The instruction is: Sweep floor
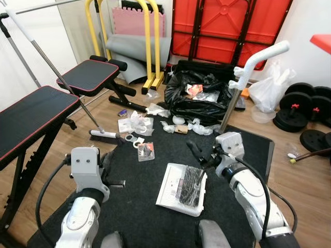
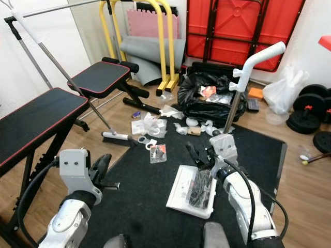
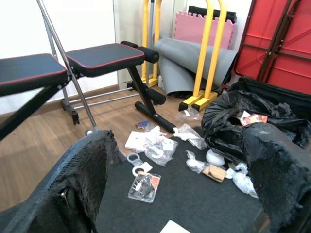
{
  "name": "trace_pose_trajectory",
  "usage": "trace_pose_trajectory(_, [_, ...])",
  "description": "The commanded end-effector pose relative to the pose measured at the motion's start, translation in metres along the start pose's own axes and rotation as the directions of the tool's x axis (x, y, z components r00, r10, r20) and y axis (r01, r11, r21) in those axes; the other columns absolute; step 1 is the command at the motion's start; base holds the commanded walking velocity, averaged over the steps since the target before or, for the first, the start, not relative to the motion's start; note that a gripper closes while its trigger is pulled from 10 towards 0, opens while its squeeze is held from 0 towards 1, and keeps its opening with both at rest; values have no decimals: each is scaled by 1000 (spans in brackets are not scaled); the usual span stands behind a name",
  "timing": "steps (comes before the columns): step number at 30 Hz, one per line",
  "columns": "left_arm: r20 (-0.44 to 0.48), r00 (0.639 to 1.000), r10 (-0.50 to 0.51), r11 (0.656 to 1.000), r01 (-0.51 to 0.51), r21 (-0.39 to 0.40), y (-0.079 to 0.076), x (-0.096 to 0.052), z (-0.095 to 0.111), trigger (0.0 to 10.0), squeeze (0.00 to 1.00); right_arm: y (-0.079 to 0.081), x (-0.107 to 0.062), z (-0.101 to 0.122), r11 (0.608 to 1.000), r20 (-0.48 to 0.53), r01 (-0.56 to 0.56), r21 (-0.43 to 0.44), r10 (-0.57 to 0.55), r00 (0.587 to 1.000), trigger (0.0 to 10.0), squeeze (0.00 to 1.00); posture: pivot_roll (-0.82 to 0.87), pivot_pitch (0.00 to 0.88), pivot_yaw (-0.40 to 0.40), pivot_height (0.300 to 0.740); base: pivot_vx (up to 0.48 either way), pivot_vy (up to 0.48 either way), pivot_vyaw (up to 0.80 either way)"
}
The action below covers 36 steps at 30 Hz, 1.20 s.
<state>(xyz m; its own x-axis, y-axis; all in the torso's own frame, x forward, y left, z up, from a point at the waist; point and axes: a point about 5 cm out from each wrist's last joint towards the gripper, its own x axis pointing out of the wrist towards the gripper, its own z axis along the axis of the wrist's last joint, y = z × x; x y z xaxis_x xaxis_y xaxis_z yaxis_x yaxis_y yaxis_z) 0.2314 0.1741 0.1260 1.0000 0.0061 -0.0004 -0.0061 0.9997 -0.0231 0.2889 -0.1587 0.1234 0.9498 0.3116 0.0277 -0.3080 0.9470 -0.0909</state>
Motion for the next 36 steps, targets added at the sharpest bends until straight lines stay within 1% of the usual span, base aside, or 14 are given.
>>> trace_pose_trajectory(1, [2, 1000, -31, 1000, 31, 4, 0, 1, -2, 10000, 0, -1, 1, -2, 1000, -14, 9, 9, -8, 1000, 10000, 0, -59, 0, -22, 685, 0, 0, 0])
trace_pose_trajectory(14, [-4, 1000, -20, 1000, 19, -24, 0, 3, -5, 10000, 0, -3, 1, -3, 1000, -25, 1, 11, -1, 1000, 10000, 0, -61, 0, -31, 740, 0, 0, 0])
trace_pose_trajectory(33, [-9, 1000, -21, 1000, 21, -16, 1, 6, -7, 10000, 0, -7, 4, -7, 1000, -50, 23, 14, -22, 998, 10000, 0, -61, 0, -34, 740, 0, 0, 0])
trace_pose_trajectory(36, [-11, 1000, -19, 1000, 19, -2, 2, 7, -7, 10000, 0, -8, 4, -8, 999, -56, 37, 16, -36, 998, 10000, 0, -62, 0, -34, 740, 0, 0, 0])
